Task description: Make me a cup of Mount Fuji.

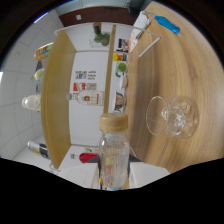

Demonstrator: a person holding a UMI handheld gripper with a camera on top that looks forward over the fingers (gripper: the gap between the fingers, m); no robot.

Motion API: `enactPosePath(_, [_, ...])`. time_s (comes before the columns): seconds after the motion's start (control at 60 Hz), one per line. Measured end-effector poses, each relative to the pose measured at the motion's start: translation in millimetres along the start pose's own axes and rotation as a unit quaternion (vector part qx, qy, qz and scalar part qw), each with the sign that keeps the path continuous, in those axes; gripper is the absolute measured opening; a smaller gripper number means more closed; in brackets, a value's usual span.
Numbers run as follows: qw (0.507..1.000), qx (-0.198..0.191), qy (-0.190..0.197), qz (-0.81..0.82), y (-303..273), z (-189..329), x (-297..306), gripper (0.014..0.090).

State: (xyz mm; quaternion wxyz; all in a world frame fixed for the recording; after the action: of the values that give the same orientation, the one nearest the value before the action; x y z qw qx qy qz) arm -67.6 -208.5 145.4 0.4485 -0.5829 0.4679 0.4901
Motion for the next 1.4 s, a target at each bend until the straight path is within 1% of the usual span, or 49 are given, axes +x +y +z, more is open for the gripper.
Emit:
enactPosePath(0.117, [0.994,0.008,-0.016,0.109,-4.7,0.8,0.0,0.0405])
enactPosePath(0.167, [0.989,0.008,-0.029,0.146,-5.2,0.3,-3.2,0.0402])
enactPosePath(0.367, [0.969,0.0,-0.057,0.242,-4.2,2.7,-9.3,0.0405])
enactPosePath(0.483, [0.966,-0.007,-0.056,0.253,-1.6,1.7,-7.7,0.0407])
enactPosePath(0.6, [0.972,-0.015,-0.046,0.228,2.0,0.0,-9.3,0.0405])
enactPosePath(0.717, [0.994,-0.028,-0.027,0.106,8.7,-4.1,-19.2,0.0406])
enactPosePath(0.783, [0.999,-0.03,-0.019,-0.009,11.8,-6.1,-31.2,0.0408])
enactPosePath(0.833, [0.994,-0.025,-0.013,-0.11,12.2,-7.9,-39.7,0.0409])
enactPosePath(0.917, [0.96,0.002,-0.005,-0.279,9.8,-10.6,-54.1,0.0409])
enactPosePath(0.967, [0.935,0.007,-0.004,-0.355,12.3,-11.3,-59.6,0.0406])
enactPosePath(1.067, [0.879,0.013,0.016,-0.477,18.2,-4.3,-44.8,0.0406])
enactPosePath(1.183, [0.821,-0.003,0.05,-0.569,24.2,6.7,-6.6,0.0407])
enactPosePath(1.4, [0.758,-0.044,0.101,-0.643,32.0,19.4,55.7,0.0406])
